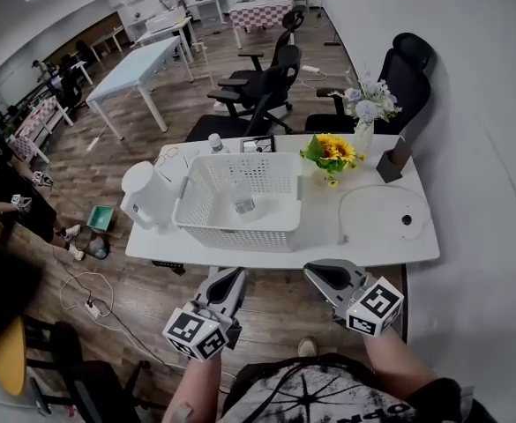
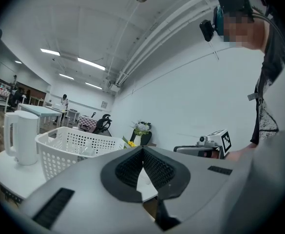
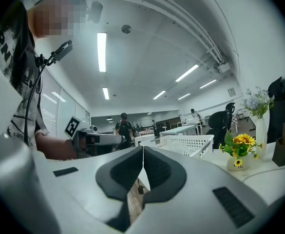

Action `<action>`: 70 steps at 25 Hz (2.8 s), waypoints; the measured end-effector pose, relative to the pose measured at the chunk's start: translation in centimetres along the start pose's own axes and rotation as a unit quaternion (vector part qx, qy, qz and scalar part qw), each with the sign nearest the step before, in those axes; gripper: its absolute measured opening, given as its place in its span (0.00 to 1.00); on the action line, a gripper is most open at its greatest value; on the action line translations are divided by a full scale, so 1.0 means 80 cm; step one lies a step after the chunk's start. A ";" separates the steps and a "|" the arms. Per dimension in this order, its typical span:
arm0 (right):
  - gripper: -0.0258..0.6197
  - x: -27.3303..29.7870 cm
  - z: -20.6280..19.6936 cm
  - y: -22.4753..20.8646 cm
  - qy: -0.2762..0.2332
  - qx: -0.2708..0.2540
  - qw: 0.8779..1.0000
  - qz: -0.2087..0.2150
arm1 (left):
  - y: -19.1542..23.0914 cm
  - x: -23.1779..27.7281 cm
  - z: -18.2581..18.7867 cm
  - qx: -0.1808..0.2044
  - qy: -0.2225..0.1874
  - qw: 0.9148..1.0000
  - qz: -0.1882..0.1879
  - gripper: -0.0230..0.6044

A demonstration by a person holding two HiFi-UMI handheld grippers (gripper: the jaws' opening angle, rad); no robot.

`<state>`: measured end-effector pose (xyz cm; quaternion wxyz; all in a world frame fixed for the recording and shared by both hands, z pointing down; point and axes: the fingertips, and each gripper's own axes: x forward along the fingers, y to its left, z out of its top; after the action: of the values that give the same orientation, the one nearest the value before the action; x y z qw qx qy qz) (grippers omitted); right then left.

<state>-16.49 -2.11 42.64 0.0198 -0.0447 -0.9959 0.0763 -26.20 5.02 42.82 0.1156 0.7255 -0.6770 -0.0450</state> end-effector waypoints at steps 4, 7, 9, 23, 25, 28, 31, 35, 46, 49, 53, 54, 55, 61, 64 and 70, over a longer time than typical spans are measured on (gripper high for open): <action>0.07 0.005 0.005 -0.025 -0.003 -0.003 1.000 0.010 | 0.010 0.012 0.010 0.008 -0.003 1.000 0.019 0.05; 0.07 0.012 0.007 -0.041 -0.006 -0.001 1.000 0.012 | 0.022 0.016 0.015 0.015 -0.002 0.999 0.029 0.05; 0.07 0.017 0.007 -0.051 -0.006 0.002 1.000 0.009 | 0.032 0.019 0.019 0.016 -0.003 0.999 0.033 0.05; 0.07 0.063 0.008 -0.133 -0.024 0.024 0.996 -0.083 | 0.142 0.096 0.114 0.202 0.080 0.976 -0.034 0.05; 0.07 0.065 0.008 -0.149 -0.026 0.023 0.994 -0.107 | 0.165 0.117 0.119 0.226 0.103 0.968 -0.046 0.05; 0.07 0.068 0.010 -0.169 -0.032 0.024 0.989 -0.144 | 0.199 0.149 0.111 0.263 0.157 0.950 -0.067 0.10; 0.07 0.065 0.010 -0.182 -0.034 0.028 0.984 -0.174 | 0.224 0.177 0.084 0.301 0.223 0.923 -0.090 0.23; 0.07 0.064 0.005 -0.192 -0.034 0.035 0.978 -0.205 | 0.250 0.210 0.039 0.306 0.295 0.897 -0.121 0.30; 0.07 0.059 -0.008 -0.208 -0.032 0.055 0.965 -0.256 | 0.292 0.257 -0.060 0.282 0.414 0.846 -0.184 0.34; 0.07 0.058 -0.011 -0.212 -0.032 0.061 0.962 -0.265 | 0.287 0.261 -0.060 0.256 0.404 0.855 -0.200 0.34; 0.07 0.064 -0.013 -0.212 -0.031 0.063 0.961 -0.266 | 0.282 0.260 -0.055 0.233 0.378 0.871 -0.212 0.33; 0.07 0.065 -0.013 -0.213 -0.031 0.065 0.961 -0.266 | 0.282 0.260 -0.055 0.230 0.372 0.874 -0.212 0.32; 0.07 0.066 -0.014 -0.213 -0.031 0.066 0.961 -0.266 | 0.282 0.260 -0.055 0.228 0.366 0.877 -0.211 0.31; 0.07 0.071 -0.017 -0.217 -0.030 0.071 0.961 -0.265 | 0.285 0.261 -0.055 0.223 0.332 0.892 -0.211 0.29; 0.07 0.073 -0.020 -0.216 -0.027 0.071 0.962 -0.263 | 0.288 0.260 -0.053 0.217 0.320 0.899 -0.206 0.28; 0.07 0.074 -0.020 -0.209 -0.022 0.072 0.962 -0.263 | 0.287 0.261 -0.046 0.199 0.306 0.909 -0.202 0.28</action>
<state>-23.74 -17.81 47.00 0.0208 0.2216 -0.9646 0.1412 -46.04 -16.63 53.52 0.1589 0.8330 -0.4421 0.2922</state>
